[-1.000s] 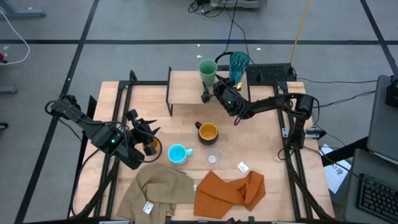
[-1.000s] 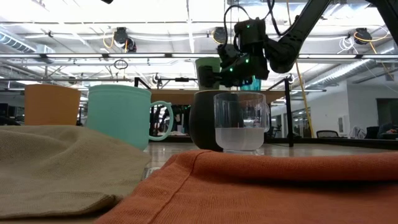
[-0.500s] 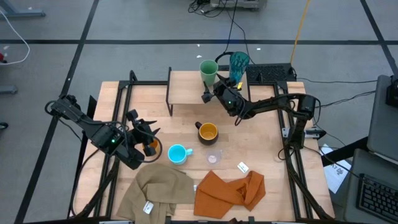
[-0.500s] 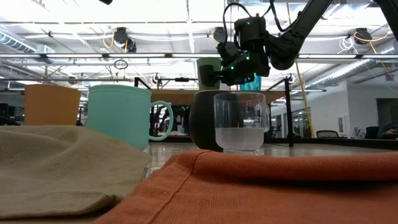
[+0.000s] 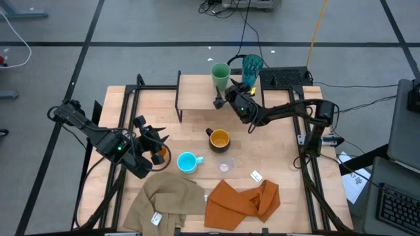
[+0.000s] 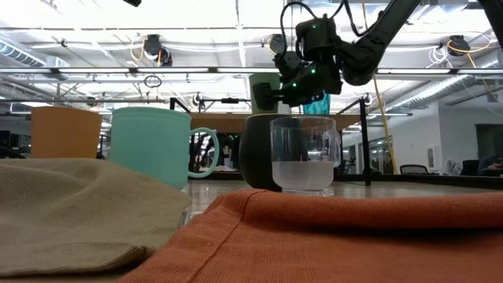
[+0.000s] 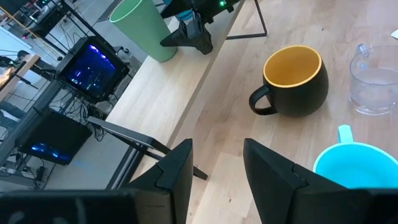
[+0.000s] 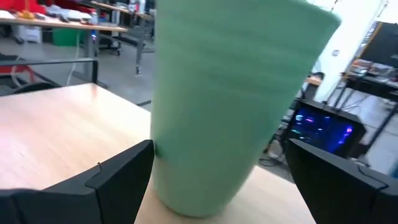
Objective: Stack small to large cups/mugs on shelf
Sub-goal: Put the black mug on the shelf
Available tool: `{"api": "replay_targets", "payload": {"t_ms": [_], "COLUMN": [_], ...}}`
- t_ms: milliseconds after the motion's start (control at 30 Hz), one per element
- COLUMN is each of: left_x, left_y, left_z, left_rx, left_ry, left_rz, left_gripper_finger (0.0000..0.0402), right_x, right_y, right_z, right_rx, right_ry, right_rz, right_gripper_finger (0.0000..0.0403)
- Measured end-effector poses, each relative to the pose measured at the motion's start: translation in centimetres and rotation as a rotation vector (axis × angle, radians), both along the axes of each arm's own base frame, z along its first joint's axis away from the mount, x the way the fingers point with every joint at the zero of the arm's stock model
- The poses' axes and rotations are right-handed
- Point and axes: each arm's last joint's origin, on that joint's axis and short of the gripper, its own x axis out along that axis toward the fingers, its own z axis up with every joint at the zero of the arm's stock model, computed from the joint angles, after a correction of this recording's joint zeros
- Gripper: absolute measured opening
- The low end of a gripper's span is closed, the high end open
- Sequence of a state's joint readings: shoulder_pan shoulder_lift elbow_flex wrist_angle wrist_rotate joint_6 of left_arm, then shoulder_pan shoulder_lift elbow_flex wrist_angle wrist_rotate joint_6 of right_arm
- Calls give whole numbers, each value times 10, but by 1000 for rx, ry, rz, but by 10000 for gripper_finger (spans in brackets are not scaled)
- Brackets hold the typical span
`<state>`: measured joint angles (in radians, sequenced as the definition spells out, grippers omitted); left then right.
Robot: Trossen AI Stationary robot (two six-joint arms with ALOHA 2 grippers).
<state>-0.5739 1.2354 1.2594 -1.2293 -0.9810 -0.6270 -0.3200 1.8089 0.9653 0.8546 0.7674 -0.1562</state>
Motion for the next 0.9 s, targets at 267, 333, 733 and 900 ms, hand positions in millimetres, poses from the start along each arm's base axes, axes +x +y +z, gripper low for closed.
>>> {"api": "replay_targets", "payload": {"t_ms": [267, 333, 733, 900], "left_x": [0, 0, 0, 0], "left_y": [0, 0, 0, 0], "left_z": [0, 0, 0, 0], "left_rx": [5, 8, -4, -3], "left_ry": [5, 8, -11, -11], "left_rz": [-2, -5, 7, 7], "left_gripper_finger": [143, 143, 143, 143], "right_x": [-17, -20, -23, -47], "right_y": [13, 16, 102, 148], "right_z": [11, 12, 51, 91], "right_rx": [1, 3, -116, -222], "right_ry": [-50, -58, -21, 2], "right_rz": [6, 10, 243, 295], "right_gripper_finger": [355, 355, 355, 354]}}
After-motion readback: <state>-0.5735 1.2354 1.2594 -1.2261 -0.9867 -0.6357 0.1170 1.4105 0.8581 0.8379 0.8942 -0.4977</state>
